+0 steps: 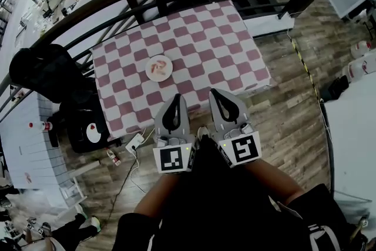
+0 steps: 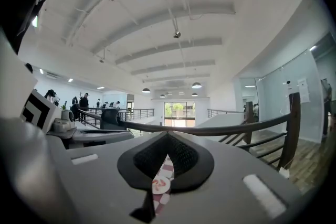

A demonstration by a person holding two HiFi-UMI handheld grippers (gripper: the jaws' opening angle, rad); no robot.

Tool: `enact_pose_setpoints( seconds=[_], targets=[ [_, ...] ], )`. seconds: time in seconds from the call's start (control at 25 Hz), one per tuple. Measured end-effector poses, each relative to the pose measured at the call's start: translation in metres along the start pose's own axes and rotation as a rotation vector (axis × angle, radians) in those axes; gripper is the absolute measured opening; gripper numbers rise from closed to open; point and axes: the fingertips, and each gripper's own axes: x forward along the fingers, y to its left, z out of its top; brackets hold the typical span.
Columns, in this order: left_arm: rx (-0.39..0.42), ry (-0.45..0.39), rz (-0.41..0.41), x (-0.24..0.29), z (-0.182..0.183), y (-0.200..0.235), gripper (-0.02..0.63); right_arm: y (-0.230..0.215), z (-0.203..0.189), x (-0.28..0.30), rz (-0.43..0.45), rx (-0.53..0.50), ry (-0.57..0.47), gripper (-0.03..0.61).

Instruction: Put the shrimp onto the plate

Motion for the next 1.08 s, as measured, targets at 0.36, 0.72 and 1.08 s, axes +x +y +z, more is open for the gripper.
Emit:
enact_pose_setpoints(
  seconds=[0.36,0.72,1.08],
  targets=[
    [0.034,-0.009,-0.071,0.003,0.003,-0.029,0.009,-0.014,-0.001,-0.022,-0.051,-0.030,-0.005,-0.002],
    [0.033,-0.004,-0.092,-0.008,0.001,-0.032,0.009,-0.013,-0.001,-0.028,-0.084,-0.003,-0.008,-0.002],
    [0.019,0.013,-0.088,-0.015,-0.002,-0.011,0.009,0.018,-0.011,-0.017,-0.043,-0.054,0.019,-0.002]
  ],
)
